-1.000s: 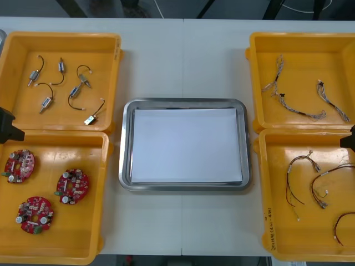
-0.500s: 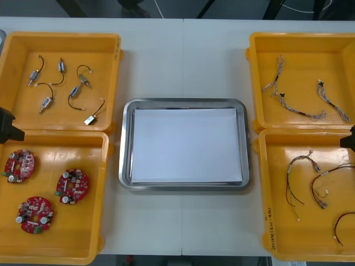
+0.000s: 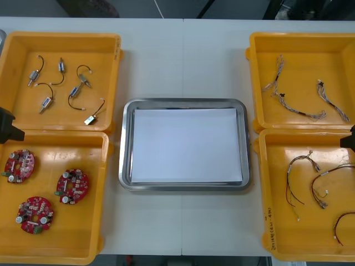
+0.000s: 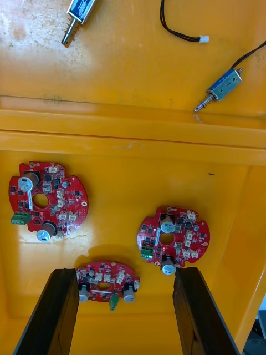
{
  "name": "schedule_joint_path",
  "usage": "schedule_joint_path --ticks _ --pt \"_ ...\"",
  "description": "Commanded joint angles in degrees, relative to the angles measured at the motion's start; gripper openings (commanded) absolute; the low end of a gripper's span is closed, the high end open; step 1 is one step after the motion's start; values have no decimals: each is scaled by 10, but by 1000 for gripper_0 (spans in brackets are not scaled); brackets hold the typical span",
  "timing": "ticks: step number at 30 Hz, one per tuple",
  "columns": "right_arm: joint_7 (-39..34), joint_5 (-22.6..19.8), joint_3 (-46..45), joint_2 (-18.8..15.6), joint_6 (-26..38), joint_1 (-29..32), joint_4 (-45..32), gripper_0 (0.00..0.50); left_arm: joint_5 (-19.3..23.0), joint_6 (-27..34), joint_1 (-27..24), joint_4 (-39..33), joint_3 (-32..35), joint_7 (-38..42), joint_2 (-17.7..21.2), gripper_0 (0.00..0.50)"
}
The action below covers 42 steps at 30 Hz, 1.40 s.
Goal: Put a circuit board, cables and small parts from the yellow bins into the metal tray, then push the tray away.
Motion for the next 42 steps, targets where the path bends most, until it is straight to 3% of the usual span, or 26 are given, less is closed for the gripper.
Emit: schedule_joint_path --ticks 1,42 --pt "-25 4 7 4 2 8 -18 500 -4 3 6 -14 8 -47 -5 500" --pt "-25 4 7 4 2 8 -18 500 -4 3 6 -14 8 -47 -5 500"
